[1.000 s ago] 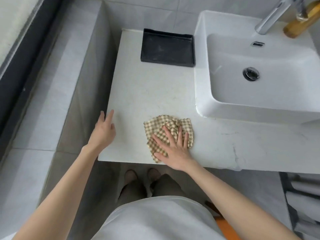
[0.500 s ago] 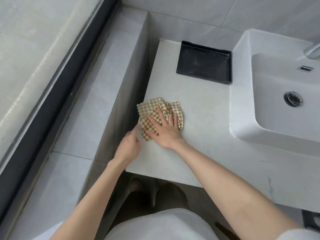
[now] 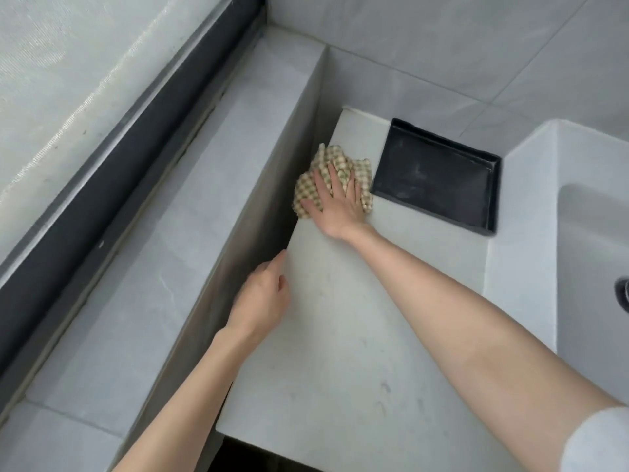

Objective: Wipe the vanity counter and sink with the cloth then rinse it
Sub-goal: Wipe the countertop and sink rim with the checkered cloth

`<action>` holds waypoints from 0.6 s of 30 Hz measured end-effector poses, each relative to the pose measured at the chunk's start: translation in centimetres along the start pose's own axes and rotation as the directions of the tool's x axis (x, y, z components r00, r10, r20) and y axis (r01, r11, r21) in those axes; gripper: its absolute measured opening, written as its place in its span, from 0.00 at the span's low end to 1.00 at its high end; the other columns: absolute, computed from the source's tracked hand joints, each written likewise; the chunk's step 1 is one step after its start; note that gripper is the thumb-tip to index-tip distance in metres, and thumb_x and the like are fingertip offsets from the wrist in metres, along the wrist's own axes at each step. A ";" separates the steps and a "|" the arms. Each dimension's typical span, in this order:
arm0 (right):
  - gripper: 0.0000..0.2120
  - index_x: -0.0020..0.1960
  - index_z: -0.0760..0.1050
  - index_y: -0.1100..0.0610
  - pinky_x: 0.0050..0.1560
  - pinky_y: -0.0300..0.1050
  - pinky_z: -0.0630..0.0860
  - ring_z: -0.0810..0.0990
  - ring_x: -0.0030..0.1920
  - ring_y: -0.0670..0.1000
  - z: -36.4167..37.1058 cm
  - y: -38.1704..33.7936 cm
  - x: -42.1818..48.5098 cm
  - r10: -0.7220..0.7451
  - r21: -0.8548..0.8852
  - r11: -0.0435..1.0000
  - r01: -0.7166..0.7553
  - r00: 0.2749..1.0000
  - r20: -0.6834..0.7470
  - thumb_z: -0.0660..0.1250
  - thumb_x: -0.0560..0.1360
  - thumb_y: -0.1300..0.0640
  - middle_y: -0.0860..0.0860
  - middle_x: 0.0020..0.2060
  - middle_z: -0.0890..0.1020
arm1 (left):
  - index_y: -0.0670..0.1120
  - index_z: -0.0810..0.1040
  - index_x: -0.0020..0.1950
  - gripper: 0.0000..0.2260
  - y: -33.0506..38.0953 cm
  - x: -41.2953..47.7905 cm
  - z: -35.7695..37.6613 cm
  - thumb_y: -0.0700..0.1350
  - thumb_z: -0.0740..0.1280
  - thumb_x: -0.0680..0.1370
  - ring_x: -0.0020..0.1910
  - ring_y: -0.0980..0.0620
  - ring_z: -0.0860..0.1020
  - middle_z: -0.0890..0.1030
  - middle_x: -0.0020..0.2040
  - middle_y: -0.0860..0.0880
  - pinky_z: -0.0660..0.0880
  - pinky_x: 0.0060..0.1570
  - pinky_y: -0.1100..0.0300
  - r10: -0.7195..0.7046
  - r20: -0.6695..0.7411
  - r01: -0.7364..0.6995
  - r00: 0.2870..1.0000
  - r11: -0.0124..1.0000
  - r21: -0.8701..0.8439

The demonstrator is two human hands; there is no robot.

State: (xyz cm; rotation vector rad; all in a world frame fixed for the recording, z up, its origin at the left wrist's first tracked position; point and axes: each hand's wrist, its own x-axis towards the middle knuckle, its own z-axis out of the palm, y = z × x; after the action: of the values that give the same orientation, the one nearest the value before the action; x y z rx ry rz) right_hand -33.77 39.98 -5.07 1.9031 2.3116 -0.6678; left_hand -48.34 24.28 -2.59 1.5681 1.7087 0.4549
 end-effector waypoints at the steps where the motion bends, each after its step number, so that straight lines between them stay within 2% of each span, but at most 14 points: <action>1: 0.31 0.78 0.40 0.45 0.70 0.53 0.28 0.32 0.74 0.62 -0.4 0.1 1.0 0.005 0.002 1.000 -0.005 1.000 -0.001 0.47 0.80 0.38 0.49 0.77 0.38 | 0.56 0.65 0.70 0.21 0.0 0.7 0.1 0.42 0.52 0.78 0.57 0.47 0.74 0.77 0.60 0.49 0.75 0.55 0.49 -0.027 -0.004 0.027 1.000 1.000 0.002; 5: 0.33 0.78 0.38 0.48 0.71 0.56 0.28 0.30 0.74 0.63 -2.1 0.8 4.8 0.056 -0.010 0.998 -0.055 0.998 0.010 0.47 0.79 0.37 0.50 0.77 0.36 | 0.57 0.62 0.72 0.21 -0.2 2.2 0.5 0.47 0.50 0.79 0.58 0.49 0.75 0.76 0.62 0.52 0.75 0.56 0.51 -0.081 -0.004 0.081 0.997 0.996 0.029; 12: 0.36 0.77 0.35 0.47 0.72 0.58 0.30 0.31 0.74 0.64 -4.6 2.6 9.7 0.130 -0.015 0.991 -0.130 0.991 -0.018 0.47 0.78 0.35 0.51 0.77 0.35 | 0.55 0.61 0.74 0.20 0.1 3.5 0.5 0.46 0.51 0.81 0.57 0.51 0.75 0.76 0.62 0.52 0.75 0.56 0.54 -0.070 -0.028 0.072 0.997 0.994 0.076; 18: 0.30 0.77 0.35 0.47 0.73 0.59 0.31 0.32 0.74 0.64 -3.9 1.8 8.7 0.150 -0.018 0.989 -0.150 0.989 -0.002 0.43 0.80 0.41 0.51 0.76 0.35 | 0.49 0.58 0.76 0.22 0.8 1.8 -0.1 0.41 0.52 0.81 0.67 0.47 0.70 0.71 0.69 0.47 0.68 0.62 0.59 -0.118 -0.021 0.120 0.993 0.988 0.101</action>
State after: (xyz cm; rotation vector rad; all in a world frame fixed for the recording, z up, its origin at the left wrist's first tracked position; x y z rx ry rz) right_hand -33.25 49.68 -4.92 2.0436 2.1397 -0.6272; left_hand -47.81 26.16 -2.43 1.5267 1.8509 0.3235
